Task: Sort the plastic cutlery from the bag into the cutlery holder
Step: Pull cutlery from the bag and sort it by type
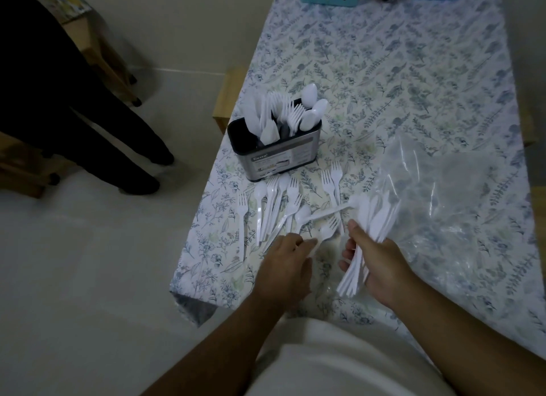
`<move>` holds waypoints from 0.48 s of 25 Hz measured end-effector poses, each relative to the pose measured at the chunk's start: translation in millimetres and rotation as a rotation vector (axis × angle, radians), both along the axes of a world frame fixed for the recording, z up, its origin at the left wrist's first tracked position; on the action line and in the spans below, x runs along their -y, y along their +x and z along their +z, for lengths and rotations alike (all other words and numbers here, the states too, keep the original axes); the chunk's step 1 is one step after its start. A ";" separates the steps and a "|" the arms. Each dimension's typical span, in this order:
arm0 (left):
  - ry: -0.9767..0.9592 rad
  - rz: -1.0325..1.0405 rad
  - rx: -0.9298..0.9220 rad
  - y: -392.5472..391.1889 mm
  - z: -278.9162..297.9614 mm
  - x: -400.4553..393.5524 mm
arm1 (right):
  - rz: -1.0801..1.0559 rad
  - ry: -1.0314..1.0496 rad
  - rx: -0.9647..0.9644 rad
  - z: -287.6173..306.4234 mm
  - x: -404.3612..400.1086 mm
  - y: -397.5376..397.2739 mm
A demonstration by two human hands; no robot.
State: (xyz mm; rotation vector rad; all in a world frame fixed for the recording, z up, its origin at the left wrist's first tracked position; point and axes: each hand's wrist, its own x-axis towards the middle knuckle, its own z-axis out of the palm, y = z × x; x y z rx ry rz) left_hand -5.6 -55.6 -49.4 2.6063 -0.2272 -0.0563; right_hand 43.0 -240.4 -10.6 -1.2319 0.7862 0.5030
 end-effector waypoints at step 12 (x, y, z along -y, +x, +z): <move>0.024 0.235 -0.292 21.3 9.1 0.0 | 0.064 0.026 0.034 6.3 -14.0 15.2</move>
